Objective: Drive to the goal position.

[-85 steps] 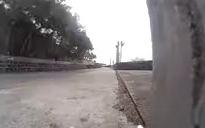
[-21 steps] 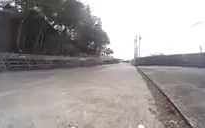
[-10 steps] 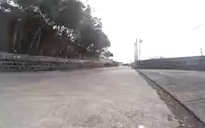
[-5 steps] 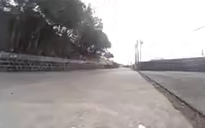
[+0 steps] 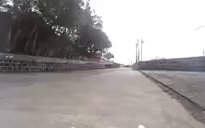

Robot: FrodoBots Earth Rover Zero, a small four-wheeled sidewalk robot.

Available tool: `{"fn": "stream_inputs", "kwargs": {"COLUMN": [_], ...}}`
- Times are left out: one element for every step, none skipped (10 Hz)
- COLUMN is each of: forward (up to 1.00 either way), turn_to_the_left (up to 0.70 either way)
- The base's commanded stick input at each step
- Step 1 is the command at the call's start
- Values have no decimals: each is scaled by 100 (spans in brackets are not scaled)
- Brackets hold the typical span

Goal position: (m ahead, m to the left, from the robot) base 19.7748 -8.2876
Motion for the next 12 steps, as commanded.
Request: {"fn": "stream_inputs", "kwargs": {"forward": [0, 0, 0, 0, 0, 0, 0, 0, 0, 0, 0, 0], "turn_to_the_left": [-3, -27, -45, -45, -45, -45, -45, -45, -45, -45, -45, -45]}}
